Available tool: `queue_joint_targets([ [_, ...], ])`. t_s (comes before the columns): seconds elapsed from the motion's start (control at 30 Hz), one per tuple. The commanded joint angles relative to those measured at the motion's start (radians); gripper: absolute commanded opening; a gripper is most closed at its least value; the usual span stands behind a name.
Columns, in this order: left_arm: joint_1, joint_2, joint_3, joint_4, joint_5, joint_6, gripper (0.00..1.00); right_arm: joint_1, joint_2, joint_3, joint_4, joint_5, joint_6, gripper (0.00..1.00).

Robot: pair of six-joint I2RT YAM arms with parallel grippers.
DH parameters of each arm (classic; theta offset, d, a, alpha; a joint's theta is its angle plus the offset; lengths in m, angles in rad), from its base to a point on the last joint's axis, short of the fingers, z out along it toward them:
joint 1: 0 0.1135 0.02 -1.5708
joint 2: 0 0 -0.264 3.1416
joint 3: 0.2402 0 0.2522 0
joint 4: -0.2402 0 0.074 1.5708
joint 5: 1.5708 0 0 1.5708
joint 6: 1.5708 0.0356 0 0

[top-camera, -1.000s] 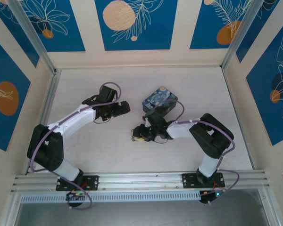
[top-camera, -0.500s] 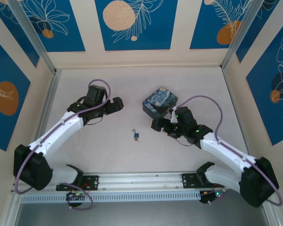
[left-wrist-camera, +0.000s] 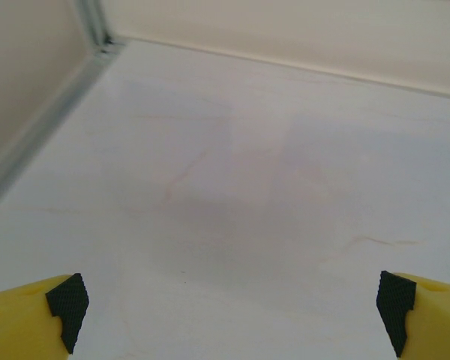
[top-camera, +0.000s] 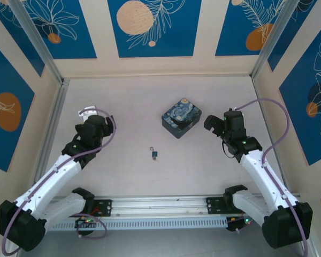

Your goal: Unlock the padlock with the key

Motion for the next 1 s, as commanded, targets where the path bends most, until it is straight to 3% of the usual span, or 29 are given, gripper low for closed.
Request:
queue_joint_targets([
  [0.0,0.023,-0.009,-0.068,0.191,-0.179,0.118,1.0,-0.072,0.048,-0.032,0.13,0.151,-0.095,1.0],
  [0.3,0.131,0.108,-0.254,0.612,-0.002,0.444,1.0,-0.113,0.264,-0.155,0.57,0.209,-0.246,1.0],
  [0.5,0.211,0.313,-0.331,0.9,0.083,0.468,1.0,-0.099,0.353,-0.227,0.796,0.215,-0.32,1.0],
  [0.63,0.282,0.476,-0.389,1.135,0.227,0.47,1.0,-0.104,0.409,-0.317,1.05,0.114,-0.418,0.99],
  [0.73,0.336,0.542,-0.367,1.14,0.407,0.46,1.0,-0.141,0.505,-0.411,1.358,-0.029,-0.461,1.0],
  [0.8,0.337,0.603,-0.357,1.185,0.498,0.501,1.0,-0.152,0.489,-0.375,1.235,-0.146,-0.486,0.99],
  [0.87,0.368,0.596,-0.333,1.124,0.557,0.484,1.0,-0.157,0.608,-0.396,1.431,-0.174,-0.499,0.99],
  [0.93,0.382,0.595,-0.323,1.103,0.584,0.477,1.0,-0.176,0.553,-0.327,1.193,-0.166,-0.46,0.99],
  [0.97,0.382,0.595,-0.321,1.095,0.584,0.477,1.0,-0.171,0.593,-0.36,1.335,-0.162,-0.472,0.99],
])
